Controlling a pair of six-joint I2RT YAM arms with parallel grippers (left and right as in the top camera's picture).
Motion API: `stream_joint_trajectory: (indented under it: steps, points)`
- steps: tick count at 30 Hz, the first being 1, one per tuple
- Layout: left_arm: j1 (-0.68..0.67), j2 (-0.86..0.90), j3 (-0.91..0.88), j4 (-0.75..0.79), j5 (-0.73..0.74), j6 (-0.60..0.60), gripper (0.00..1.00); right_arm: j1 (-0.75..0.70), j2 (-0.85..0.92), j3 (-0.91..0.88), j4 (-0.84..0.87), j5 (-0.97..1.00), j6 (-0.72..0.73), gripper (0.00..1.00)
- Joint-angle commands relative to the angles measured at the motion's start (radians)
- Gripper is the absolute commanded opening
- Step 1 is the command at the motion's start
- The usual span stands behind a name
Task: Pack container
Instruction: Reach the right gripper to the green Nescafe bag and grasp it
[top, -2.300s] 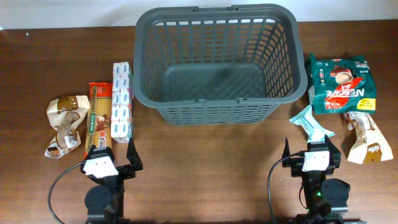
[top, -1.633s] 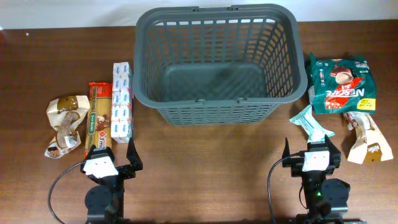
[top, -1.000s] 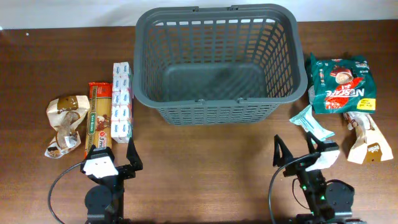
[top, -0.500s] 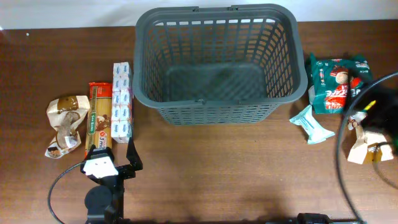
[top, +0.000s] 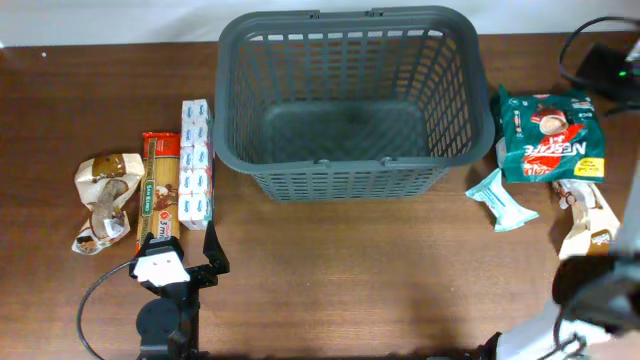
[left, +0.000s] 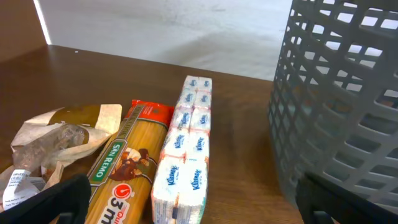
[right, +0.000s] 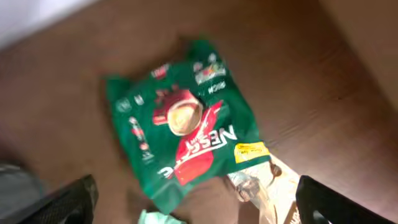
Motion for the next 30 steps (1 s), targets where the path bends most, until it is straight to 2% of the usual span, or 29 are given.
stream_joint_trajectory:
  steps: [1,3,7,16,24,29,30]
  points:
    - [-0.004,-0.006,-0.005,0.001,-0.011,-0.008,0.99,-0.001,0.091,0.007,0.01,-0.022,-0.091,0.99]
    - [-0.004,-0.006,-0.005,0.001,-0.011,-0.008,0.99,0.001,0.163,0.007,0.01,-0.074,-0.144,0.99]
    - [-0.004,-0.006,-0.005,0.001,-0.011,-0.008,1.0,0.031,0.284,0.006,0.006,-0.04,-0.206,0.99]
    - [-0.004,-0.006,-0.005,0.001,-0.011,-0.008,0.99,0.14,0.474,0.006,0.015,0.161,-0.209,0.99]
    - [-0.004,-0.006,-0.005,0.001,-0.011,-0.008,0.99,0.142,0.56,0.005,0.037,0.173,-0.137,1.0]
    - [-0.004,-0.006,-0.005,0.001,-0.011,-0.008,1.0,0.137,0.581,-0.011,0.071,0.192,-0.115,0.93]
    - [-0.004,-0.006,-0.005,0.001,-0.011,-0.008,0.99,0.132,0.584,-0.011,0.074,0.198,-0.111,0.86]
